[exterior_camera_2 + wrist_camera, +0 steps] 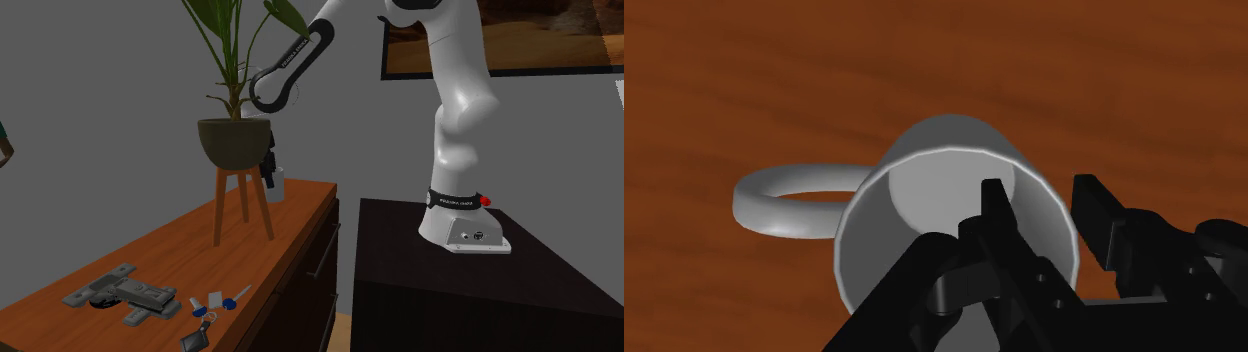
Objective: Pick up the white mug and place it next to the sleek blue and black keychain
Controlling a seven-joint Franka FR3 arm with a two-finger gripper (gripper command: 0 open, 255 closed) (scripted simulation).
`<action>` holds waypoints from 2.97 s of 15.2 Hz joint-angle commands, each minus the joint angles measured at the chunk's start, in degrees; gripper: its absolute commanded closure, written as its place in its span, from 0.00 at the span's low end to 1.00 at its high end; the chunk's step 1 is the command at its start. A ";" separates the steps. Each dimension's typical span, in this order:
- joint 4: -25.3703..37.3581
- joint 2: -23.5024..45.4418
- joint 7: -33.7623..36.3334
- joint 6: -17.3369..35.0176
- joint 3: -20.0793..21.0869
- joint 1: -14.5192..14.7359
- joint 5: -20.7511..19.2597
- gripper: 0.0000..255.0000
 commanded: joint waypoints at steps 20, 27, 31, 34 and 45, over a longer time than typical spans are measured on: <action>2.82 -5.39 -0.67 -8.18 0.16 -0.05 0.58 1.00; 5.30 -7.86 -1.01 -13.12 0.21 -0.06 0.84 1.00; 6.99 -9.04 -1.19 -15.98 0.22 -0.06 0.96 1.00; 8.39 -9.81 -1.32 -18.15 0.24 -0.05 1.04 1.00; 11.96 -11.46 2.23 -23.54 2.14 2.07 1.74 1.00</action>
